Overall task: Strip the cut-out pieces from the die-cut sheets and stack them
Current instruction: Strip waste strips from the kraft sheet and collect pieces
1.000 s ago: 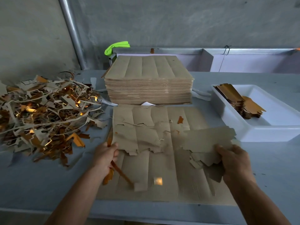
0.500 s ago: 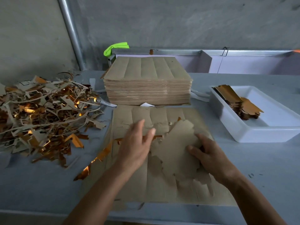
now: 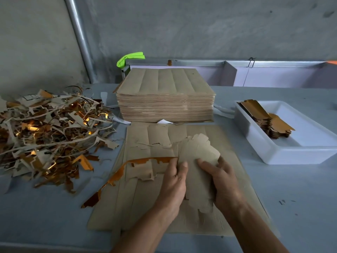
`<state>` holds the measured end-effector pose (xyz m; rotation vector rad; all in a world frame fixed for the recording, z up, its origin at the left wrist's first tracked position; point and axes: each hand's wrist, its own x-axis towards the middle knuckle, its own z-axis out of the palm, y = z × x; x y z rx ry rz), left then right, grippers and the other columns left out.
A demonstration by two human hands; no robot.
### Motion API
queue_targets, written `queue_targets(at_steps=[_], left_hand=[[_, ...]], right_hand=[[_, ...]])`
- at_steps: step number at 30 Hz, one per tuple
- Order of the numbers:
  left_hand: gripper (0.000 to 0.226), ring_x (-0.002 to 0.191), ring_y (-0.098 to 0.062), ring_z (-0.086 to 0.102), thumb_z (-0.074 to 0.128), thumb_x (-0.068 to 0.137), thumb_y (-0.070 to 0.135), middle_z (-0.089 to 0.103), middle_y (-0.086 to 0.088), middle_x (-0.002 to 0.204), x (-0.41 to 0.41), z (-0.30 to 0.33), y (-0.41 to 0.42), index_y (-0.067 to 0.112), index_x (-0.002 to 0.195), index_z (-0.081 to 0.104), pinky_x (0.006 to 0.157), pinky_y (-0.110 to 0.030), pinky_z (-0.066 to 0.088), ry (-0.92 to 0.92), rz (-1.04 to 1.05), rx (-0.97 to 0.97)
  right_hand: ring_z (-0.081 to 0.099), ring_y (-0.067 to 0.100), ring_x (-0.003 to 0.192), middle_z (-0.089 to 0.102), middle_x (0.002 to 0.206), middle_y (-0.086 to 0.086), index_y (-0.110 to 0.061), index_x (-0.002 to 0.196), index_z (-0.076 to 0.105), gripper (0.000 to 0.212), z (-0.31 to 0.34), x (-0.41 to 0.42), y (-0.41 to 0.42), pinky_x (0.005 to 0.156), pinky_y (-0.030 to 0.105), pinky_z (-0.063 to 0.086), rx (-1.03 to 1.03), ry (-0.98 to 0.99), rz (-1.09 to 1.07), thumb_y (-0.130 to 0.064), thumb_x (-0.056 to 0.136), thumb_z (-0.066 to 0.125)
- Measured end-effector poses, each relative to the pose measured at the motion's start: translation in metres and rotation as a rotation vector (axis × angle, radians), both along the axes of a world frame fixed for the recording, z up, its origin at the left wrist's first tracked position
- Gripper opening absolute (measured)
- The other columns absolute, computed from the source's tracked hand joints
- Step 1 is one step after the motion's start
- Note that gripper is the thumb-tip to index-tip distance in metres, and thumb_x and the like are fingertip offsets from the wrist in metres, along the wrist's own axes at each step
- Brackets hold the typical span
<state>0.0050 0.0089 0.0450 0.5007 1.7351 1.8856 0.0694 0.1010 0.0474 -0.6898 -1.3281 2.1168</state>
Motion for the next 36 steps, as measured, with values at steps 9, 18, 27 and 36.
queue_targets(at_steps=[9,18,27,36], left_hand=[[0.021,0.088,0.006,0.056,0.035,0.102,0.028,0.059,0.012,0.096,-0.015,-0.017,-0.009,0.037,0.099,0.053,0.079,-0.014,0.045,0.323,-0.182,-0.23],[0.053,0.123,-0.023,0.046,0.063,0.088,0.036,0.051,-0.001,0.13,-0.116,-0.019,-0.002,0.021,0.135,0.043,0.107,-0.044,0.032,0.967,-0.188,-0.982],[0.026,0.089,-0.013,0.054,0.063,0.085,0.045,0.056,0.005,0.098,-0.132,0.019,-0.051,0.022,0.092,0.071,0.076,-0.028,0.045,0.9,-0.828,-1.041],[0.065,0.131,-0.028,0.028,0.057,0.086,0.051,0.03,-0.006,0.144,-0.109,-0.026,-0.01,0.027,0.141,0.033,0.103,-0.042,0.032,1.195,-0.471,-1.137]], right_hand=[[0.071,0.019,0.064,0.073,0.074,0.006,-0.011,0.101,0.062,0.032,-0.004,-0.002,0.013,0.048,0.028,0.054,-0.01,-0.237,0.077,-0.005,0.073,0.074],[0.065,0.029,0.077,0.068,0.087,0.011,-0.015,0.094,0.06,0.039,-0.008,0.0,0.039,0.042,0.035,0.052,-0.129,-0.26,-0.051,-0.007,0.06,0.076],[0.063,0.033,0.087,0.066,0.099,0.016,-0.013,0.108,0.058,0.057,-0.01,0.01,0.058,0.054,0.038,0.052,-0.101,-0.269,-0.081,-0.014,0.053,0.074],[0.067,0.032,0.077,0.071,0.084,0.014,-0.011,0.096,0.06,0.03,-0.01,-0.021,0.044,0.049,0.039,0.056,-0.148,-0.287,-0.011,-0.006,0.069,0.073]])
